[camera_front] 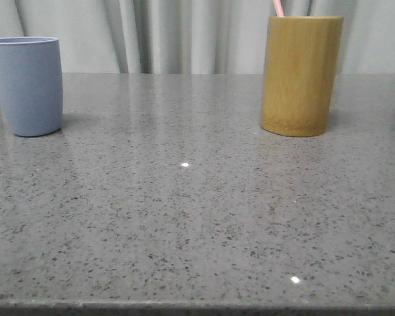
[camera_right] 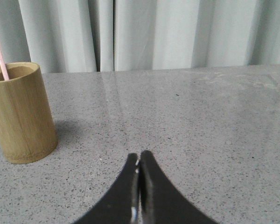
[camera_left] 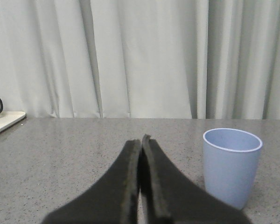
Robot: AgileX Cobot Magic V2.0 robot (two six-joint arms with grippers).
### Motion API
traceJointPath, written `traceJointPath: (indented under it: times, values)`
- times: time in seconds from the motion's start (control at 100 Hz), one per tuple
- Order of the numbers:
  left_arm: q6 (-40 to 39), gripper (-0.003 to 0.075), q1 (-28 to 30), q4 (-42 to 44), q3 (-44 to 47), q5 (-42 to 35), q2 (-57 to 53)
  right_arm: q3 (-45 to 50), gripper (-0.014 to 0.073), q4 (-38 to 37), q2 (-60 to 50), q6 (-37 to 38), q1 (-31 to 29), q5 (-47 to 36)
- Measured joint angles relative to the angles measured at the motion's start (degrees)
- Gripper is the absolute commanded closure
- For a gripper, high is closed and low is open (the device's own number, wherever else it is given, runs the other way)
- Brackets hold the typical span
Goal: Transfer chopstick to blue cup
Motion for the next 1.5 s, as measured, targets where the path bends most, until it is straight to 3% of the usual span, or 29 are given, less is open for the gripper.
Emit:
traceJointPath:
  times: [0.26,0.4,0.48,0.58,0.67,1.11,1.36,1.5]
  values:
    - [0.0,0.0713,0.0,-1.0,-12.2,8.8,12.5,-11.5,0.065,0.0,12.4,0.0,0.0,9.0]
    - [0.0,0.0536,0.0,-1.0,-16.7,12.3,19.5,-15.7,0.0578,0.0,19.1,0.0,0.0,11.2]
    - [0.0,0.0415,0.0,-1.0,-18.2,13.0,22.8,-17.4,0.0466,0.0,21.9,0.0,0.0,11.3]
    - [0.0,0.0344,0.0,-1.1,-19.8,13.4,26.0,-19.3,0.0319,0.0,24.7,0.0,0.0,11.3]
    - [0.0,0.0342,0.0,-1.2,-20.8,13.5,27.9,-20.5,0.0256,0.0,26.2,0.0,0.0,11.3]
    - [0.0,0.0344,0.0,-3.6,-21.6,13.5,30.4,-20.8,0.0255,0.0,26.7,0.0,0.0,11.1]
    - [2.4,0.0337,0.0,-3.8,-31.7,23.4,40.0,-20.7,0.0255,0.0,27.5,0.0,0.0,11.1]
    - [4.0,0.0291,-1.4,-4.1,-39.2,27.6,47.7,-20.7,0.0255,0.0,27.7,0.0,0.0,11.1]
